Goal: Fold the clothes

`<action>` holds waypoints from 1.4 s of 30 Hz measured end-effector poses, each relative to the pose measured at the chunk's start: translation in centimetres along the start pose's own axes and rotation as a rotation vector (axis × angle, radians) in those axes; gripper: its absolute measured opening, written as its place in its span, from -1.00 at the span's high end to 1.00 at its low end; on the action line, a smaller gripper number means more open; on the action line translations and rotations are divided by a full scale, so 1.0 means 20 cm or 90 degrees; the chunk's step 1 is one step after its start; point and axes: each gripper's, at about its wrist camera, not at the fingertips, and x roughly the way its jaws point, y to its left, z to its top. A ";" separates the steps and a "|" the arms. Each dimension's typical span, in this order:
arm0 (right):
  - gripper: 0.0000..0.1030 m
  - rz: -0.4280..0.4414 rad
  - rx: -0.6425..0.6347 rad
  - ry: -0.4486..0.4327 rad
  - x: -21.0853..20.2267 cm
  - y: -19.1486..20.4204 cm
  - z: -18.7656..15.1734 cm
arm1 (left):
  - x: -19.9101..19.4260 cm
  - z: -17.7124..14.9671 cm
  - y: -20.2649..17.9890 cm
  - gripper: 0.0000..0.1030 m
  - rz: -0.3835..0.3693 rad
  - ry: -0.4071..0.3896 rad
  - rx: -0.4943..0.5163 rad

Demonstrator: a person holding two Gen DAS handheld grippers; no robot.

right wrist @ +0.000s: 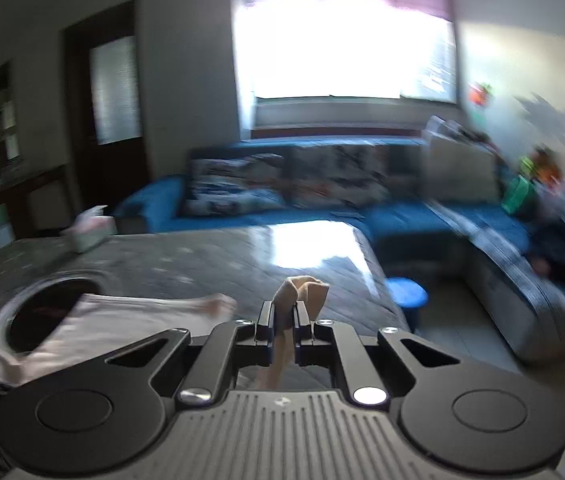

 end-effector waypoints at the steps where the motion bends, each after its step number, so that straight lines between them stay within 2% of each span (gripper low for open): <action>1: 0.85 0.020 -0.017 -0.005 0.00 0.07 0.03 | -0.03 -0.01 0.03 0.10 0.004 -0.004 -0.011; 8: 0.85 0.150 -0.100 0.005 0.09 0.48 0.13 | -0.19 -0.12 0.18 0.05 0.056 -0.024 -0.073; 16: 0.85 0.279 -0.146 0.062 0.25 0.88 0.04 | -0.29 -0.22 0.28 0.01 0.088 -0.035 -0.124; 21: 0.83 0.320 -0.150 0.128 0.38 1.03 -0.07 | -0.30 -0.26 0.32 0.01 0.101 -0.035 -0.148; 26: 0.62 0.349 -0.157 0.162 0.38 1.07 -0.17 | -0.30 -0.27 0.34 0.00 0.109 -0.034 -0.163; 29: 0.62 0.345 -0.169 0.166 0.37 1.05 -0.18 | -0.30 -0.27 0.35 0.00 0.112 -0.033 -0.164; 31: 0.50 0.328 -0.175 0.175 0.36 1.00 -0.19 | -0.31 -0.27 0.35 0.00 0.112 -0.033 -0.163; 34: 0.44 0.282 -0.183 0.186 0.32 0.87 -0.22 | -0.33 -0.28 0.36 0.00 0.118 -0.032 -0.168; 39: 0.42 0.180 -0.166 0.237 0.29 0.61 -0.33 | -0.36 -0.27 0.39 0.00 0.129 -0.041 -0.186; 42: 0.36 0.155 -0.152 0.252 0.26 0.52 -0.39 | -0.38 -0.26 0.41 0.00 0.136 -0.049 -0.201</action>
